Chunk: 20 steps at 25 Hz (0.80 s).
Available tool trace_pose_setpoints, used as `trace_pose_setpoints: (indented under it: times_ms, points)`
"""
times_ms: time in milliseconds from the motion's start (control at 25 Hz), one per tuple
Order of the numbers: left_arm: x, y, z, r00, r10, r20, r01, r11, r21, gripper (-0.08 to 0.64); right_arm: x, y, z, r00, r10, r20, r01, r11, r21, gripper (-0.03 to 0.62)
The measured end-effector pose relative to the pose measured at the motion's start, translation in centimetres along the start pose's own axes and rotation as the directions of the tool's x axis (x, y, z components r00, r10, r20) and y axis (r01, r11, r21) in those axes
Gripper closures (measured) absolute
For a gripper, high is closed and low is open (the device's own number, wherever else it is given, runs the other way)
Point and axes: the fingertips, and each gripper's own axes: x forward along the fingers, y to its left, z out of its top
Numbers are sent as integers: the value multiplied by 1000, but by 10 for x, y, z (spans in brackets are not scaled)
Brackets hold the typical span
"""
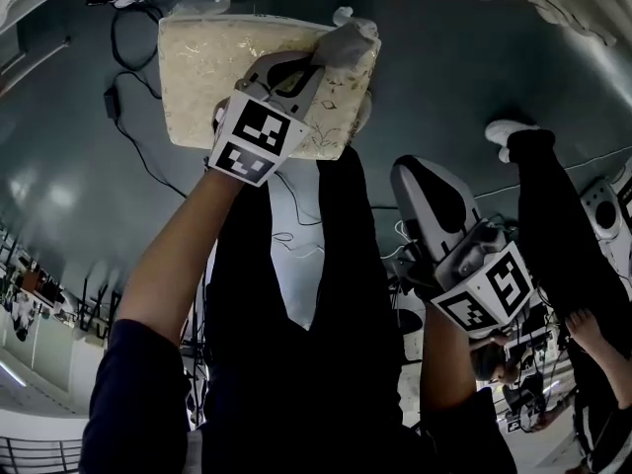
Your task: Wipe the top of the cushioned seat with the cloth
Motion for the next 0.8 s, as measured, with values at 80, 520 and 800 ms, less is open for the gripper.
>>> trace_pose_setpoints:
  times_ms: [80,520,800]
  points:
    - [4,-5,2,1000,-9,-1,9,1000,10,532,-1,-3,0,1000,-2,2,2,1000,3,566]
    - [3,-24,4,999,-48,7,48,999,-18,532,-1,1,4,1000,-11,5,11,1000,1,566]
    - [-42,14,-11,999,11,32,-9,999,-48,532,30,35,0,999,28,-22,-29,999,-29,565]
